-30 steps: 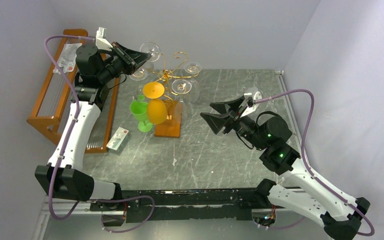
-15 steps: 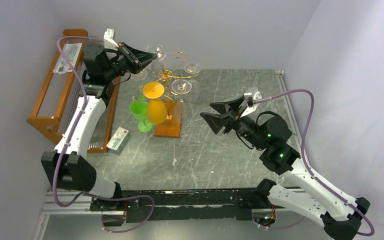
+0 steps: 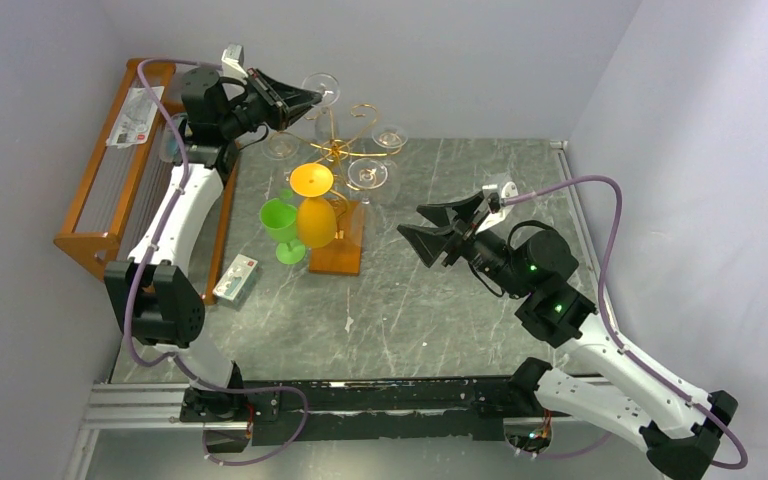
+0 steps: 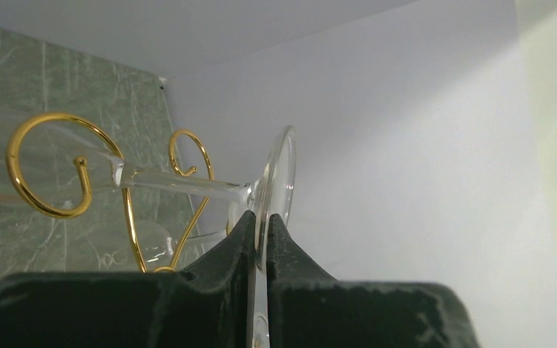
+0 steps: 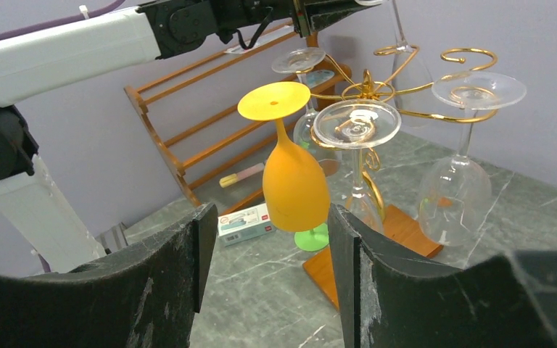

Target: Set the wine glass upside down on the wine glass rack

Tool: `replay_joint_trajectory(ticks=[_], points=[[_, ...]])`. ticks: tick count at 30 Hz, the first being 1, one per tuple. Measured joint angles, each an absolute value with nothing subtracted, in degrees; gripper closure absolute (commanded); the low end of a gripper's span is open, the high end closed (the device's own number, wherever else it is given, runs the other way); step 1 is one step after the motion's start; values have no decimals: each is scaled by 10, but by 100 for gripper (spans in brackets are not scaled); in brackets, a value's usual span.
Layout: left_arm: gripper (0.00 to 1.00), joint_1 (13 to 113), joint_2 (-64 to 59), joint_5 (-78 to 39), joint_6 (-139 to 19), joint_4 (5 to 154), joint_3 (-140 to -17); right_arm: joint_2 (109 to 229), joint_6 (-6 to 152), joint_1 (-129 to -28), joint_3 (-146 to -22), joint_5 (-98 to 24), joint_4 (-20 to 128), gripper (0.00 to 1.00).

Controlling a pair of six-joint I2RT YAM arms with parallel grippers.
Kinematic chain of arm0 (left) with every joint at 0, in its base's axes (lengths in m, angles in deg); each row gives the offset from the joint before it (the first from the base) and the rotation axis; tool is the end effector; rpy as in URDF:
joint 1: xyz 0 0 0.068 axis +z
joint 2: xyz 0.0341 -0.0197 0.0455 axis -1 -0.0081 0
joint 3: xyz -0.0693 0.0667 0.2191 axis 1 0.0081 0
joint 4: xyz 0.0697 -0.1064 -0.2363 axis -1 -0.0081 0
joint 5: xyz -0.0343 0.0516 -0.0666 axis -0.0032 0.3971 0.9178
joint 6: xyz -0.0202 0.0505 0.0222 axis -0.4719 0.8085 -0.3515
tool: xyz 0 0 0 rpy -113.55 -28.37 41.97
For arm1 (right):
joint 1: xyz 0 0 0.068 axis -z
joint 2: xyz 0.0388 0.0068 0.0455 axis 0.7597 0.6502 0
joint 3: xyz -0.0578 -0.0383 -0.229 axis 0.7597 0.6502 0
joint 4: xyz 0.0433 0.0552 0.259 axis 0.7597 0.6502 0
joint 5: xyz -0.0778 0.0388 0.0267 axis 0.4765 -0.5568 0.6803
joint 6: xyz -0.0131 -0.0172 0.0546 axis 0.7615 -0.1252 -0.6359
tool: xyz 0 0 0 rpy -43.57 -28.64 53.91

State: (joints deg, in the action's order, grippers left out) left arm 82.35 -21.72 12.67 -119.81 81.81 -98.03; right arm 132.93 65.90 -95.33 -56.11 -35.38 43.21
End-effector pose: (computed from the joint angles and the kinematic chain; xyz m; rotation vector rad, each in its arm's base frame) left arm 0.3933 -0.0772 0.3928 -0.3604 1.7626 -1.5761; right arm 0.1506 0.1613 0.3741 -0.4711 1.3301 0.9390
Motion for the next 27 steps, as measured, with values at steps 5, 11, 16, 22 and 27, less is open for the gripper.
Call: replay_joint_trajectory(ticks=[5, 11, 16, 22, 27], points=[[95, 825, -236, 132, -1201, 818, -995, 1327, 665, -953, -561, -353, 433, 39], [95, 834, -237, 132, -1201, 817, -995, 1326, 666, -953, -561, -352, 433, 39], [95, 844, -237, 132, -1202, 816, -993, 1326, 666, -953, -561, -352, 432, 39], [95, 849, -237, 132, -1205, 819, -987, 1333, 665, -953, -561, -352, 432, 39], [95, 857, -237, 130, -1206, 831, -974, 1338, 665, -953, -561, -354, 432, 39]])
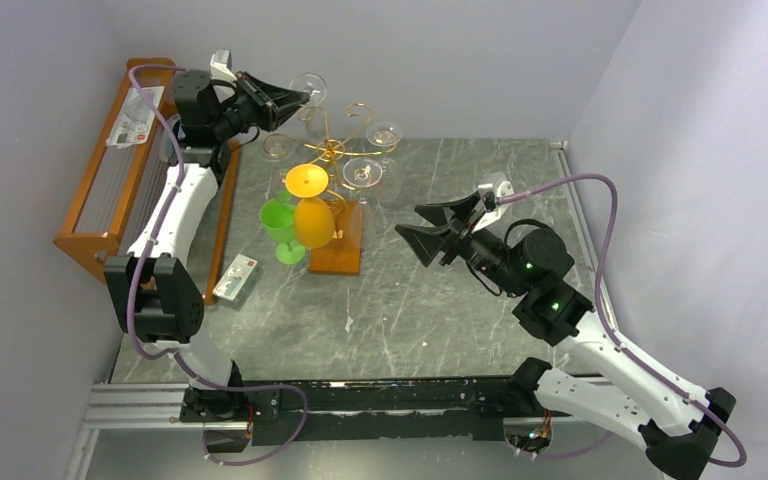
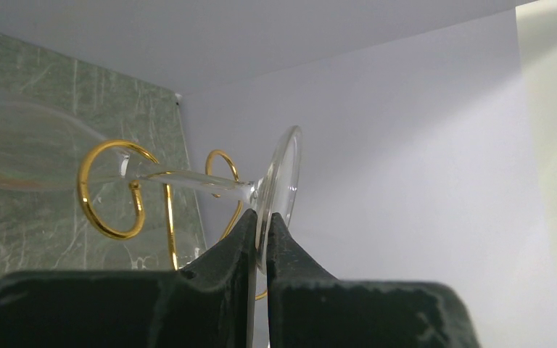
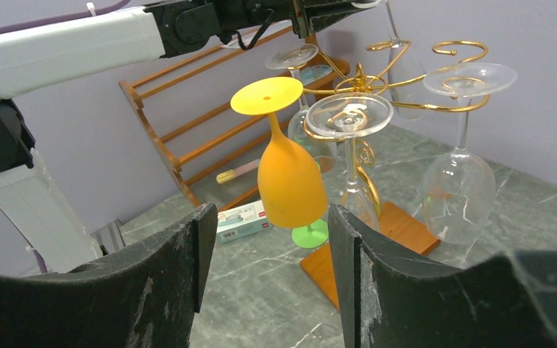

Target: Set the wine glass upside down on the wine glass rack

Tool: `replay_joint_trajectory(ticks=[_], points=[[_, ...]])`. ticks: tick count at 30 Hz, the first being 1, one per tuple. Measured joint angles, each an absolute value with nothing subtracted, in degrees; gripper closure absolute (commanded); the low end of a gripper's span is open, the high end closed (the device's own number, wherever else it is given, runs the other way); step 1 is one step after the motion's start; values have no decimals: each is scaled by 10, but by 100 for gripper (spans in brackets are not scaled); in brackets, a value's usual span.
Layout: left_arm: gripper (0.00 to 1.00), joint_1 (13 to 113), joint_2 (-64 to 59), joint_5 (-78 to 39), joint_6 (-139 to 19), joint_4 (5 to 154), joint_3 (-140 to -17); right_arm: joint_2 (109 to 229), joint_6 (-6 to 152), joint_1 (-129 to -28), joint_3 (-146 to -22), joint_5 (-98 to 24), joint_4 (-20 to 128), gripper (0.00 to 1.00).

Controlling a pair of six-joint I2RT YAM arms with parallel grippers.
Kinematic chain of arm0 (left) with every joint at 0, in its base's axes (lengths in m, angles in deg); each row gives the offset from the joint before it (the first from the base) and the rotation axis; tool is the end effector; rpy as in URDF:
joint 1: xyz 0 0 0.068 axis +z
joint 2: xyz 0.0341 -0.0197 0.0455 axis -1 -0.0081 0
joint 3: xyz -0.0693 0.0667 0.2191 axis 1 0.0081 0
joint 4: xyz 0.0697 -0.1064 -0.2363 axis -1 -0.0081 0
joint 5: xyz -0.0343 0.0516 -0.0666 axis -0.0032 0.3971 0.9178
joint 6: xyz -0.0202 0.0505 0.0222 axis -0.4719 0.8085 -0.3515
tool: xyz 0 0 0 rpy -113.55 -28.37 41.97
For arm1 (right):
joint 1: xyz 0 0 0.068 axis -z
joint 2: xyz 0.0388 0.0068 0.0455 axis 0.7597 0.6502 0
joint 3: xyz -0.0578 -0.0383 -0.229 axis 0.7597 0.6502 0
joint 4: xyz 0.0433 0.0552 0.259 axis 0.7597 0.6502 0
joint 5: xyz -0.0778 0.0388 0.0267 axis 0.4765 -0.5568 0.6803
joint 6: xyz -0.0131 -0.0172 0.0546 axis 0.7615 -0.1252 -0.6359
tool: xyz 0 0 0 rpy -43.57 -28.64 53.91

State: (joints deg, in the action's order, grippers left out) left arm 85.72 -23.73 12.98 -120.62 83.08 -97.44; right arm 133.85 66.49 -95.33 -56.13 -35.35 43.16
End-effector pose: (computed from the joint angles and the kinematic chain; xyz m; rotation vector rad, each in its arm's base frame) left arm 0.4070 -0.0548 0.3779 -0.4361 1.7584 -1.5477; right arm 0.1535 0.1643 0.3710 -0.4810 1.3415 0.9271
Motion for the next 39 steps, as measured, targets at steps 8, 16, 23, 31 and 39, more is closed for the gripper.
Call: replay_joint_trajectory(ticks=[8, 16, 23, 31, 39], points=[[95, 868, -237, 126, -1216, 847, -951, 1344, 665, -953, -561, -355, 431, 39], [95, 874, -237, 120, -1206, 846, -946, 1344, 659, -953, -561, -356, 427, 39], [95, 886, -237, 121, -1198, 844, -929, 1349, 656, -953, -561, -356, 426, 39], [95, 887, -237, 121, -1192, 846, -918, 1356, 653, -953, -561, -358, 422, 39], [89, 896, -237, 122, -1175, 833, -916, 1356, 650, -953, -561, -358, 421, 39]])
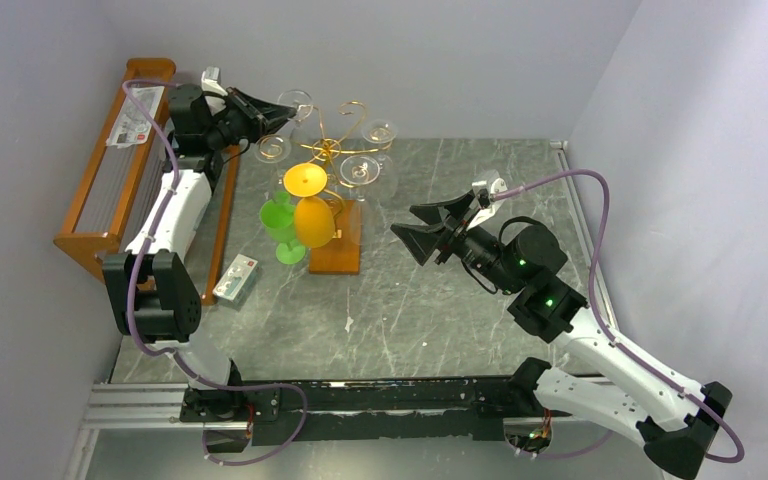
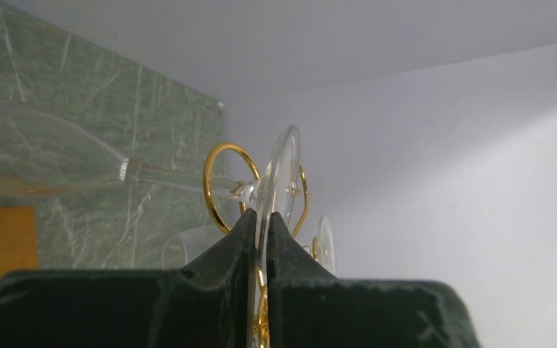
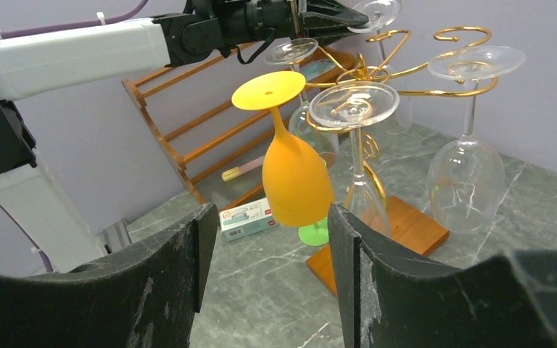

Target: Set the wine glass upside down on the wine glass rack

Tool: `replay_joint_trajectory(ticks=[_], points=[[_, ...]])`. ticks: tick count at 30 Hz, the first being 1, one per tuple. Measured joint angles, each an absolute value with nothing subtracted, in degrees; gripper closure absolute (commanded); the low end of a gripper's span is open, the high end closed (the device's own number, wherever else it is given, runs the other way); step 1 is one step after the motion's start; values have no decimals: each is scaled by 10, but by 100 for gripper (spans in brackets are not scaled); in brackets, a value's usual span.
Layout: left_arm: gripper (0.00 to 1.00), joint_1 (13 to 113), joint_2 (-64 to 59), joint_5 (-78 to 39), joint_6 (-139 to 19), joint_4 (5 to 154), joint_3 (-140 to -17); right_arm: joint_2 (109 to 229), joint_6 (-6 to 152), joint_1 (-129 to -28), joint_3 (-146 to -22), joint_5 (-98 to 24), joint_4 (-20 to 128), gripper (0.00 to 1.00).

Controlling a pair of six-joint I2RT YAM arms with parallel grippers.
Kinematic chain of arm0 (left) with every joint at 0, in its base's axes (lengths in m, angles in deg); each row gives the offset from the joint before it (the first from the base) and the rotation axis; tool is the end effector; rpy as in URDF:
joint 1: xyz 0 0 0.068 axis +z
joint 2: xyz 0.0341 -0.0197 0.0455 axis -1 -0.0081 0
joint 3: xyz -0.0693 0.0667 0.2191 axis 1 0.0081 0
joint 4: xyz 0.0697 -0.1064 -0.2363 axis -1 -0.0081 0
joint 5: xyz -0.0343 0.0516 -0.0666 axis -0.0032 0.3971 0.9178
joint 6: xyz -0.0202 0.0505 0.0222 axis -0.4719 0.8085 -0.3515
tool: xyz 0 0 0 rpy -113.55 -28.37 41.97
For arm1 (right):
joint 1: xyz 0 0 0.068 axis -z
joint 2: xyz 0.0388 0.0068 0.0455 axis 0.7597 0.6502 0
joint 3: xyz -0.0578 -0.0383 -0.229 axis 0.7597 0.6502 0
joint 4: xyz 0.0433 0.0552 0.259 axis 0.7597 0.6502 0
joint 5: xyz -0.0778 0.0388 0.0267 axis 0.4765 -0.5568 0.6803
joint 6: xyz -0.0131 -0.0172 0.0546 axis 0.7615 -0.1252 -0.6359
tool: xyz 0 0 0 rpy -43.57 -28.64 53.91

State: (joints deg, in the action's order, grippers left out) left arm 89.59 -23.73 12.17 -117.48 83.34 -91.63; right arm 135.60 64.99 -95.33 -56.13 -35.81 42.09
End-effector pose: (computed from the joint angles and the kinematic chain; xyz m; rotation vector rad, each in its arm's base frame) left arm 0.4120 -0.0268 0.3414 -0.5291 1.7955 -1.4509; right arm 0.1584 0.1697 0.3668 -0.4744 1.3612 0.9513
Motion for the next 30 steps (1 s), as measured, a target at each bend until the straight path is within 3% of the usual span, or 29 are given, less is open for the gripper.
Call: replay_joint_trajectory(ticks=[16, 24, 30], points=[[73, 906, -239, 106, -1134, 816, -909, 1356, 646, -953, -561, -360, 419, 39], [42, 911, -236, 90, -1103, 797, -907, 1355, 645, -953, -561, -360, 419, 39], [25, 937, -209, 74, -1067, 772, -887, 1344, 645, -953, -561, -360, 419, 39]])
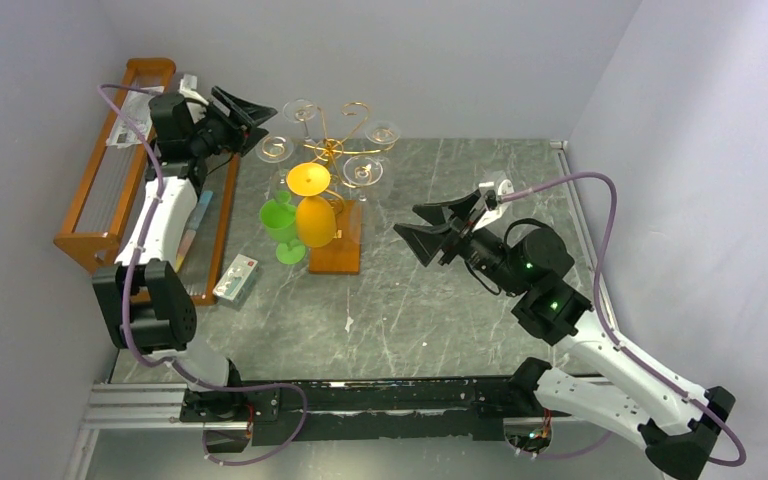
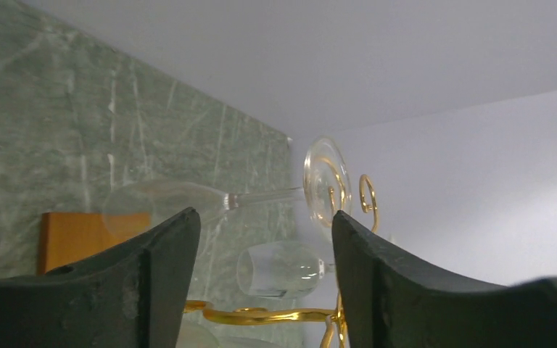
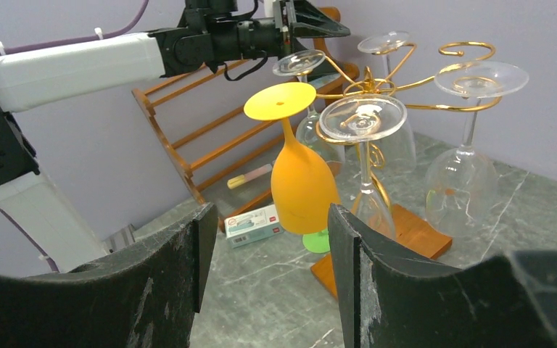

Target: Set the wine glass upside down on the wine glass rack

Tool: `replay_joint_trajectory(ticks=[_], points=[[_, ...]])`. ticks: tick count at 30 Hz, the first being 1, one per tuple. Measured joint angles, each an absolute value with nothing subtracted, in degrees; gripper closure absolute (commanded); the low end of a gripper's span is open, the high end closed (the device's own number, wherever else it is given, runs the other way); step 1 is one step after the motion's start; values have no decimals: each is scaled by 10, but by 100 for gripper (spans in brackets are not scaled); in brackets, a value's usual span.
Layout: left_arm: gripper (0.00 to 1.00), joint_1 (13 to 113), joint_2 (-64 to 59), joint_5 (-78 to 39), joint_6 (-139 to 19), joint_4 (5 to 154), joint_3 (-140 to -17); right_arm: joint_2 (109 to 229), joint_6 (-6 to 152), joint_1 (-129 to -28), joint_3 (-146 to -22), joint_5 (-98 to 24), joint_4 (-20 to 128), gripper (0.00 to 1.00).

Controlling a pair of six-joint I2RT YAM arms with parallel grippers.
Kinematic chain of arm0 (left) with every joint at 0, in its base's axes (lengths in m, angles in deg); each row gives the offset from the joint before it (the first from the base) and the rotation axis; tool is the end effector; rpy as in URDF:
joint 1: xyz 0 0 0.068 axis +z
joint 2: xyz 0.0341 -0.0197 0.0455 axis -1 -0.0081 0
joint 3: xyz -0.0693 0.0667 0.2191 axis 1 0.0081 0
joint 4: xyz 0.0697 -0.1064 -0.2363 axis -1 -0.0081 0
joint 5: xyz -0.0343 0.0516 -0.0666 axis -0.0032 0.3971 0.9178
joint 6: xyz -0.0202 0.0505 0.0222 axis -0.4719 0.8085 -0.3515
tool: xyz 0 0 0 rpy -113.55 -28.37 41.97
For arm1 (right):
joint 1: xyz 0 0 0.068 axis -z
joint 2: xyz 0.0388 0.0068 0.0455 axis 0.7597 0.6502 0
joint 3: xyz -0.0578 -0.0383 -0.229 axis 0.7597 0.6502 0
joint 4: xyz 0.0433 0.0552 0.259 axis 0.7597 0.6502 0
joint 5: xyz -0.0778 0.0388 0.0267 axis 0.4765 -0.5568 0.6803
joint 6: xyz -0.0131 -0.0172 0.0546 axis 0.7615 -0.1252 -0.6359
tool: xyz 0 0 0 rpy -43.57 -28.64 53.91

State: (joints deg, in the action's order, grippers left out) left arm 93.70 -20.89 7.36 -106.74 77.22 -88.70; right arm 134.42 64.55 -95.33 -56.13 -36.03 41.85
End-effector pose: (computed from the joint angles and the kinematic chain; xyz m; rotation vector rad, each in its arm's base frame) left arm 0.4019 0.0049 0.3302 -0.5545 1.8218 -1.2069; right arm 0.1545 0.1660 0.3716 -0.4667 1.3381 0.9654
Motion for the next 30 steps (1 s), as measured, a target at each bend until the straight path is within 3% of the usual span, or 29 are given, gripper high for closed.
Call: replay_joint_trajectory(ticks=[3, 6, 16, 30], points=[[15, 949, -189, 56, -1038, 749, -884, 1340, 645, -953, -561, -360, 419, 39], [13, 961, -162, 24, -1001, 716, -879, 1337, 645, -953, -561, -360, 419, 39], [18, 998, -27, -162, -855, 590, -770, 1336, 633, -953, -561, -355, 428, 40], [18, 975, 81, -93, -723, 527, -602, 1330, 631, -953, -544, -345, 436, 40]])
